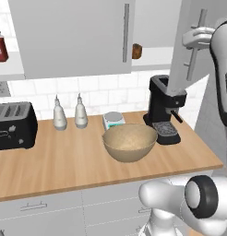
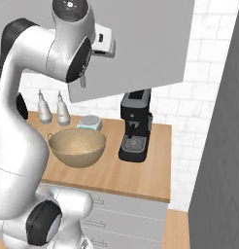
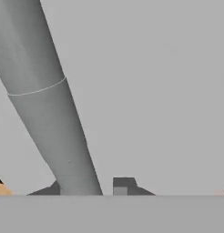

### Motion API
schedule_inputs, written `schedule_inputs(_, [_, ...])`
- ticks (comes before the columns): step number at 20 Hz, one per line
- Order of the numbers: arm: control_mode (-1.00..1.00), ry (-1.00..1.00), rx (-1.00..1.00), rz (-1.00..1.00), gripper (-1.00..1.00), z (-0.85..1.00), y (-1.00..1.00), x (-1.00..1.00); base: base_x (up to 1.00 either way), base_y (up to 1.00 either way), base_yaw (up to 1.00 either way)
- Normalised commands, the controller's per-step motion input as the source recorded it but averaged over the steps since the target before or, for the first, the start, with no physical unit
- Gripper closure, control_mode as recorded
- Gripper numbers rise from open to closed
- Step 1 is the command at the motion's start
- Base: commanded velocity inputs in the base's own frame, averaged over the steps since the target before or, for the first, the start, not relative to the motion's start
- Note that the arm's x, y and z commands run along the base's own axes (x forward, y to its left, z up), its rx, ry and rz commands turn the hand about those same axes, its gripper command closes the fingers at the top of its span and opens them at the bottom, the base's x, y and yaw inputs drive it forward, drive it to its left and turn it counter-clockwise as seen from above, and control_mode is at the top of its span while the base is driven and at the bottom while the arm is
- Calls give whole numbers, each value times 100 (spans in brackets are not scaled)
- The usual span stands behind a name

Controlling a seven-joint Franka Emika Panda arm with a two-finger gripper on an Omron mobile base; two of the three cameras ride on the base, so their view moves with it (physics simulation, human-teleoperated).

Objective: Open the cabinet, pick up the bread from the cabinet and place it in the basket. Then move the basket to the dining counter.

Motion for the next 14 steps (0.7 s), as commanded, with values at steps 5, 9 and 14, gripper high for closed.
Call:
schedule_inputs(5, [-100,-21,9,6,100,-72,-57,-51,0,0,0])
schedule_inputs(9, [-100,-5,-3,0,-100,14,-1,-1,0,0,0])
schedule_inputs(14, [-100,5,-5,-2,-100,18,0,-19,0,0,0])
